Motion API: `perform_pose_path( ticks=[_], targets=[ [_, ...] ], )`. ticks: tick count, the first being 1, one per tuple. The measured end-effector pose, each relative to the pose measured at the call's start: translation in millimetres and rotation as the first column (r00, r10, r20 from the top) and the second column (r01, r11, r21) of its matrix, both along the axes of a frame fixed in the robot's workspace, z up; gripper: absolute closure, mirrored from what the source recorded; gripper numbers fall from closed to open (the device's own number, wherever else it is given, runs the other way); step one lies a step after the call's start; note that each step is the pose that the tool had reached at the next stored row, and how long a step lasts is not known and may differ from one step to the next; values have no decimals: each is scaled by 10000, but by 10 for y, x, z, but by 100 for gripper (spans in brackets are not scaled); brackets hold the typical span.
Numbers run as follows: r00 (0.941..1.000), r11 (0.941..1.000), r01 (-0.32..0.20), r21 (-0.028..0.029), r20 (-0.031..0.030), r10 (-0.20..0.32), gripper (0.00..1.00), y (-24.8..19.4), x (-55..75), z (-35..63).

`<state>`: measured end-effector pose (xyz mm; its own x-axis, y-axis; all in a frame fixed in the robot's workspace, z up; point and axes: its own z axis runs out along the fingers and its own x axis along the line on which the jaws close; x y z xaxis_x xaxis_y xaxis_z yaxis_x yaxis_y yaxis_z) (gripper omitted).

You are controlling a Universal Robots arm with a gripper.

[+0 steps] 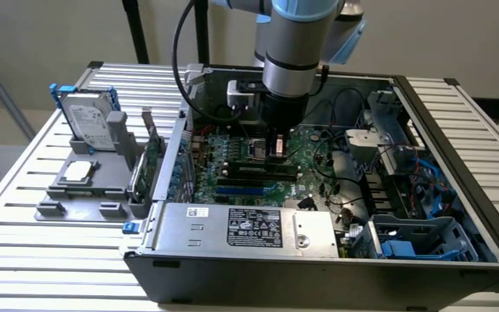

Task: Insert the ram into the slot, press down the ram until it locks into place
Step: 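Insert the ram into the slot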

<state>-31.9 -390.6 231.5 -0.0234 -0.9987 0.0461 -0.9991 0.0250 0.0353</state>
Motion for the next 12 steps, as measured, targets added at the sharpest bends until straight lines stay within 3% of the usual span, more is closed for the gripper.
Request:
perform_pose_path(
  ticks=[12],
  targets=[
    [10000, 10000, -41, -3, 1, 41, 87, 3, 6, -18]
  ],
)
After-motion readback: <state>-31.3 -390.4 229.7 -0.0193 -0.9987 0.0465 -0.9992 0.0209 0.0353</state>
